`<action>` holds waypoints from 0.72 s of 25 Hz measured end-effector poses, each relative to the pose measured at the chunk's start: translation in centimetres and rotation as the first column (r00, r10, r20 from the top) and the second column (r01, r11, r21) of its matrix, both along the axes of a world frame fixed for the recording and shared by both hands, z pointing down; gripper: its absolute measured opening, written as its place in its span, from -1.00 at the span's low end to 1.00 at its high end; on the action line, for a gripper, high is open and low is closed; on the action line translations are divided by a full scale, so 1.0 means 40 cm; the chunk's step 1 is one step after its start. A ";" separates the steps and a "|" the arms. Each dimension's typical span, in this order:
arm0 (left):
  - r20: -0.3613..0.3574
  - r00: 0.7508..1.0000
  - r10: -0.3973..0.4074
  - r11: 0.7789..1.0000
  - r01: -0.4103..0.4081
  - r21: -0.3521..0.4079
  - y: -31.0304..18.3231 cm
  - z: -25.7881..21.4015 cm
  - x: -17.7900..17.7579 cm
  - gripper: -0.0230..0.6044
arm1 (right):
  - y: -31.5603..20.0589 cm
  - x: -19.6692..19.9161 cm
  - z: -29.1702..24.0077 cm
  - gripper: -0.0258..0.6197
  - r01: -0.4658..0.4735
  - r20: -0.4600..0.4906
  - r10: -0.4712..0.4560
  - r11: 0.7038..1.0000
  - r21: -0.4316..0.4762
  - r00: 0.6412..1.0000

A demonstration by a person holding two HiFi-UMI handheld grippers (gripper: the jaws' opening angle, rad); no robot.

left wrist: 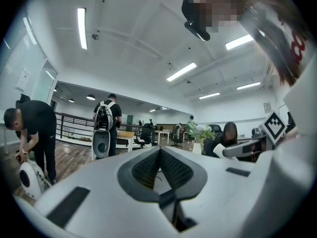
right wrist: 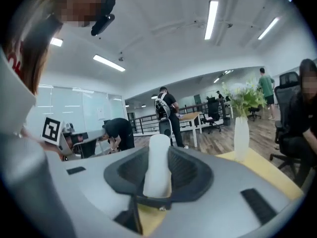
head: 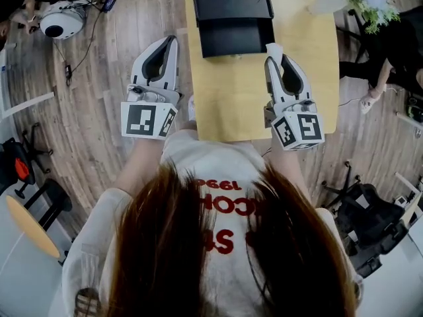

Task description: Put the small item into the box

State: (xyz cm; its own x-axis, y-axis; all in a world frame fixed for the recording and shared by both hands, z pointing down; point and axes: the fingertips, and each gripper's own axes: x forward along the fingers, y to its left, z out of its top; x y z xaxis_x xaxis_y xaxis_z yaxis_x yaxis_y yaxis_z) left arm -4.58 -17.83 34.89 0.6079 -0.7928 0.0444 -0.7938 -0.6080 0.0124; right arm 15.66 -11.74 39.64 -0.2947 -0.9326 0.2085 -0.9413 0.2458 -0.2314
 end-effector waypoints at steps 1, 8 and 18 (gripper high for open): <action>-0.003 1.000 -0.003 1.000 0.004 0.007 -0.001 -0.008 -0.002 -0.90 | -0.006 0.003 -0.034 -0.53 -0.002 0.008 0.002 0.999 0.036 1.000; -0.003 1.000 -0.028 0.999 0.028 0.024 -0.010 -0.019 -0.023 -0.90 | -0.032 -0.002 -0.132 -0.53 0.012 -0.016 -0.010 0.989 0.144 1.000; -0.010 0.998 -0.062 0.998 0.062 0.009 -0.045 0.007 -0.029 -0.90 | -0.118 -0.032 -0.038 -0.53 0.105 -0.042 -0.105 0.994 0.017 0.994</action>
State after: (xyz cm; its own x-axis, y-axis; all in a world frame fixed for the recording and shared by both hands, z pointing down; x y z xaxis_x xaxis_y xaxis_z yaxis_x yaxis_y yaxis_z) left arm -5.75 -19.64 35.15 0.5575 -0.8295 0.0317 -0.8301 -0.5574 0.0149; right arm 14.39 -16.44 38.10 -0.3827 -0.9009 0.2044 -0.9187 0.3478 -0.1871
